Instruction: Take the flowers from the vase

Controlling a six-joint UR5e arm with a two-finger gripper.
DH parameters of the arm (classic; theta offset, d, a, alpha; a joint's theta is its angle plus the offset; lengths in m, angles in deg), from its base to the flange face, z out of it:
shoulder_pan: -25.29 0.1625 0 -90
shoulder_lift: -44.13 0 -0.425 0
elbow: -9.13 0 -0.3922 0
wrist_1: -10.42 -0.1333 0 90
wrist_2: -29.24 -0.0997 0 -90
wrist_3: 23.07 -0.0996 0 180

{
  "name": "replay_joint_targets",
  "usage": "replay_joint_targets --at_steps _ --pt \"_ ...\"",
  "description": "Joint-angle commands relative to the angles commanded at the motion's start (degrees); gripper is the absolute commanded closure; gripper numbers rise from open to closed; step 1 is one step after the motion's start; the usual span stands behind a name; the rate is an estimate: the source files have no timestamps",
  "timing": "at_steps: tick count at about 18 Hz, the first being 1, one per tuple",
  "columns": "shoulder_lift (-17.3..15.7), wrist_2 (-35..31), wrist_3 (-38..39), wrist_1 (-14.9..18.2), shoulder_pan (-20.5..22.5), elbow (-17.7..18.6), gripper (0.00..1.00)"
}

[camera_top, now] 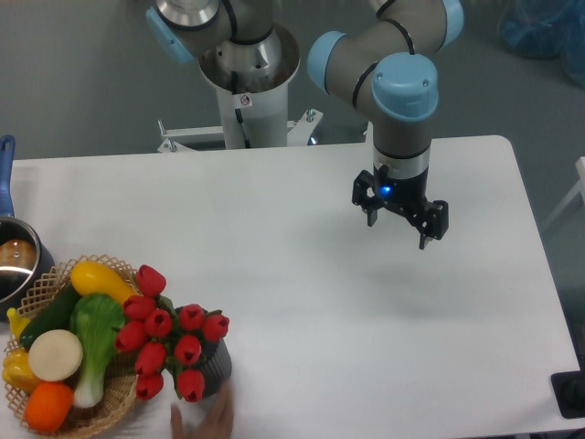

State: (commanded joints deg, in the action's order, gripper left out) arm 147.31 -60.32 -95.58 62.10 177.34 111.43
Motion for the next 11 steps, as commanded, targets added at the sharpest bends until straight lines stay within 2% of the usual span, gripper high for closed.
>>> replay_joint_targets --at_steps 6,11 --pt "0.0 0.5 0.6 -0.2 -0.3 0.6 0.00" --pt "-1.4 1.5 0.4 -1.0 0.1 3.6 0.00"
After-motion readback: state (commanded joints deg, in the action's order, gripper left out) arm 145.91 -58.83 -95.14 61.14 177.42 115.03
